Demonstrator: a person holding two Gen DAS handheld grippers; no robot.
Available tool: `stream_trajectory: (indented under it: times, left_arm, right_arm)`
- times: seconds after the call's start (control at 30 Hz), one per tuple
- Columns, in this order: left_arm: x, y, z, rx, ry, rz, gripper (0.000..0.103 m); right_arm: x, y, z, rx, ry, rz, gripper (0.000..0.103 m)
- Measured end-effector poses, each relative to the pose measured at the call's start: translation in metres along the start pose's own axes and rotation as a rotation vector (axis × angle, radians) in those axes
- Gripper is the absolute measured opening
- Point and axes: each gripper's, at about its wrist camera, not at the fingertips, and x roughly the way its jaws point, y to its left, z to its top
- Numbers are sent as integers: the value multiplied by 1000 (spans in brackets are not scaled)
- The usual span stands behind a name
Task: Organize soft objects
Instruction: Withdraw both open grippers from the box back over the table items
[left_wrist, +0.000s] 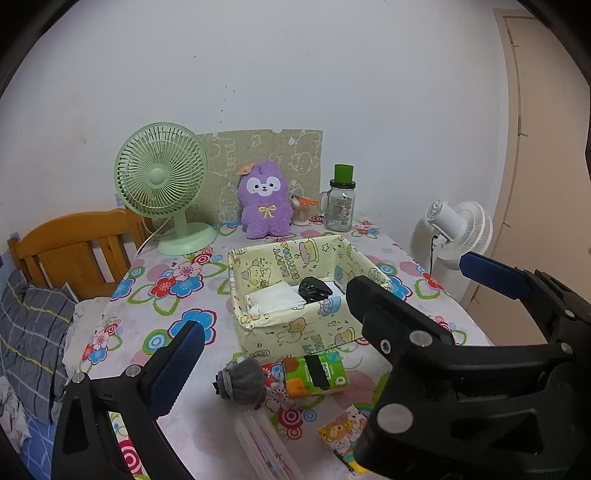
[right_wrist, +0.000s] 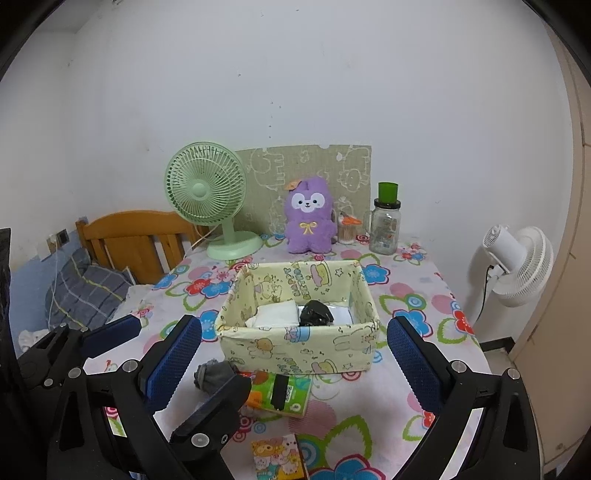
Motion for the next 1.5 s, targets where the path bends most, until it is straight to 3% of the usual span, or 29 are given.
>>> stream_trajectory:
  times: [0.4, 0.83, 1.3, 1.5]
  left_arm:
    - [-9, 0, -14, -6, 16, -14, 103]
    - [4, 1, -35, 11, 53, -18, 103]
    - [25, 4, -59, 6, 85, -27, 103]
    - [35, 6, -70, 10, 111, -22, 103]
  right_arm:
    - [-9, -2, -14, -1, 18, -28, 103]
    - [8, -8, -31, 14, 73, -36, 103]
    - [20, -1, -60, -45, 2, -24, 103]
    - [31, -2, -71, -26, 41, -14, 103]
